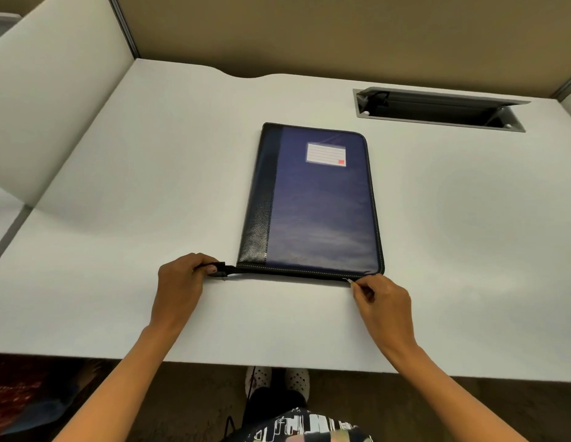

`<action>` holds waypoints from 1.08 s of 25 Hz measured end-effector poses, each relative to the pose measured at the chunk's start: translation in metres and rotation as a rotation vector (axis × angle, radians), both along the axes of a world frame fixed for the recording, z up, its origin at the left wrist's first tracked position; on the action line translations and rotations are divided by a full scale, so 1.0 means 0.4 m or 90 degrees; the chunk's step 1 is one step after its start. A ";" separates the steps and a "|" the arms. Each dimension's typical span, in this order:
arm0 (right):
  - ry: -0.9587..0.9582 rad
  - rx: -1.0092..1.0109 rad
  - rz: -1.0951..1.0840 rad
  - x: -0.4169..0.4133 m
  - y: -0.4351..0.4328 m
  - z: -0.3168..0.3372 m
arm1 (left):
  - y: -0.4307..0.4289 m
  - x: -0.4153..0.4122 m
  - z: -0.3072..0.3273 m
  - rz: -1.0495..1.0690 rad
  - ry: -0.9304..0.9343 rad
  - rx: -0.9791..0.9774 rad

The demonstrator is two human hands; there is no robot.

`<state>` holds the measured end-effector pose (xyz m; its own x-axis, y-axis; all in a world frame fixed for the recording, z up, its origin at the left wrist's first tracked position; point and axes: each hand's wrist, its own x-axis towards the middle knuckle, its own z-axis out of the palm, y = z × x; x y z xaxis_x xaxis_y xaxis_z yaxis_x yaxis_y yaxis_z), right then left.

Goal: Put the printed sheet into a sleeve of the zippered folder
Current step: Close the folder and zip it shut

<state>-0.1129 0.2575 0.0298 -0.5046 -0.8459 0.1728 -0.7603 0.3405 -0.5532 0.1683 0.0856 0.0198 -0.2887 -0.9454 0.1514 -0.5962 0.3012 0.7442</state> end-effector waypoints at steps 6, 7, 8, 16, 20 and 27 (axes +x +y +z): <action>0.009 0.022 -0.088 -0.100 0.043 0.008 | -0.005 0.000 -0.007 -0.009 -0.023 -0.038; 0.005 0.019 -0.085 -0.107 0.041 0.008 | -0.003 0.000 -0.006 -0.010 -0.022 -0.035; -0.003 0.015 -0.079 -0.111 0.039 0.006 | 0.000 0.001 -0.004 -0.012 -0.015 -0.028; -0.118 -0.062 -0.140 -0.103 0.042 -0.009 | 0.114 -0.239 0.013 -0.293 -0.157 -0.290; -0.089 -0.066 -0.168 -0.083 0.031 -0.014 | 0.177 -0.440 -0.004 -0.468 -0.210 -0.394; -0.061 -0.069 -0.163 -0.086 0.028 -0.020 | 0.166 -0.502 -0.033 -0.498 -0.211 -0.541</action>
<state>-0.1473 0.2688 0.0218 -0.7177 -0.6679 0.1970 -0.6001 0.4497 -0.6615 -0.0324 0.1522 0.0064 -0.8827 -0.1303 0.4516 -0.1576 0.9872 -0.0233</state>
